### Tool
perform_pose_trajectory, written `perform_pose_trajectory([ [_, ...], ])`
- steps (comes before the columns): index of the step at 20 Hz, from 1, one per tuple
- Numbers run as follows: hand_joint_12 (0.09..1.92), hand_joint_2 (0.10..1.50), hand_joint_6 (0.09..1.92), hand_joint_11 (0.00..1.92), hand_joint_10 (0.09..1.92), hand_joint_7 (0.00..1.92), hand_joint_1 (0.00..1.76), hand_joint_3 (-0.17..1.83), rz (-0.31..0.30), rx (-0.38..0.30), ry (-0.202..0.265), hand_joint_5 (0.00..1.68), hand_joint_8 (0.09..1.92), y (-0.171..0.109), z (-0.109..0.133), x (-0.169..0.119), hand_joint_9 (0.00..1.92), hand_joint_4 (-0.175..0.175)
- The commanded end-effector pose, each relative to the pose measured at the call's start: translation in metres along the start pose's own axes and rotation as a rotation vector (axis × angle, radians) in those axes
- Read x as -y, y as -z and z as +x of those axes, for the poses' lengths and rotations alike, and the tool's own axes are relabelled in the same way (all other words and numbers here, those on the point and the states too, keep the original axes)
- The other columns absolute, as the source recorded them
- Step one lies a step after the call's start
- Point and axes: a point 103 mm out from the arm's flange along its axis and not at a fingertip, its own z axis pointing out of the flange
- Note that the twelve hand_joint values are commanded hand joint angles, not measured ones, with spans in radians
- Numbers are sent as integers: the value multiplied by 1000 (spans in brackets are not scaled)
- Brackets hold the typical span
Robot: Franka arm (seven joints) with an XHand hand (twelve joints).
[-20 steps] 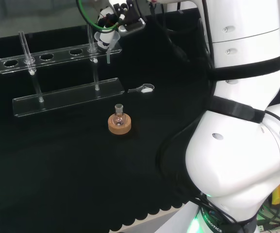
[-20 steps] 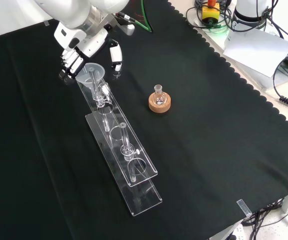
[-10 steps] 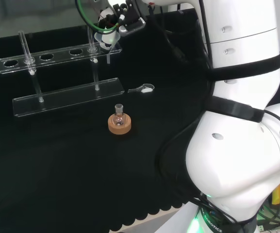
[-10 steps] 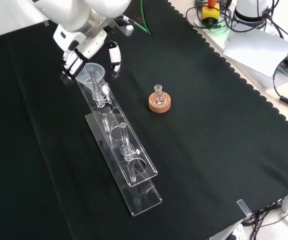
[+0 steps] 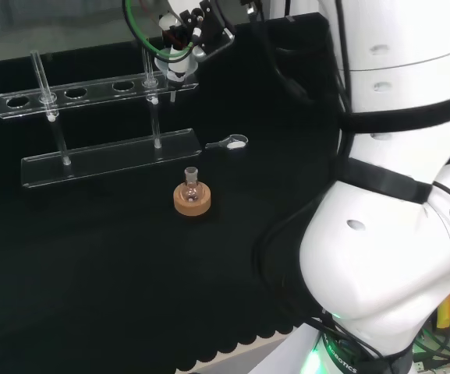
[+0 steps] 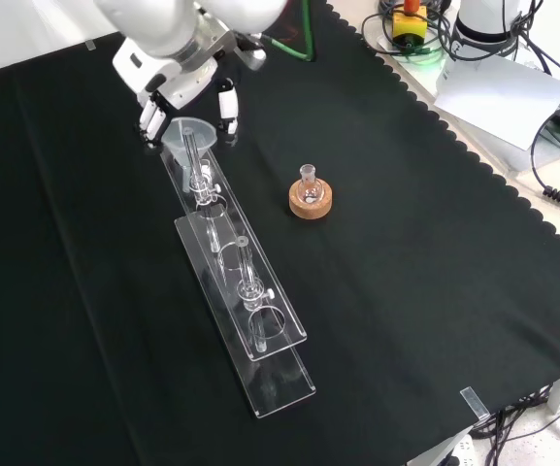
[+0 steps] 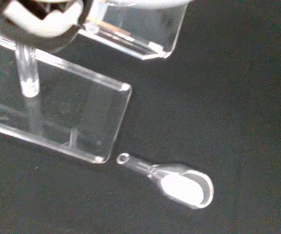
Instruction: Pick up the funnel from the transparent funnel stand.
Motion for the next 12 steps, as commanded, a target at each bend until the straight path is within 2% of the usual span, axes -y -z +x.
perform_pose_trajectory([
  [1, 958, 1104, 1049, 1064, 243, 791, 1049, 54, -158, 138, -66, 943, 629, 62, -6, 34, 1240, 52],
  [6, 962, 1125, 1078, 1026, 221, 763, 1040, 22, -146, 141, -84, 932, 628, 86, -15, 63, 1232, 67],
  [12, 1015, 1138, 1102, 962, 206, 734, 1023, 10, -118, 137, -121, 915, 639, 96, -7, 96, 1221, 95],
])
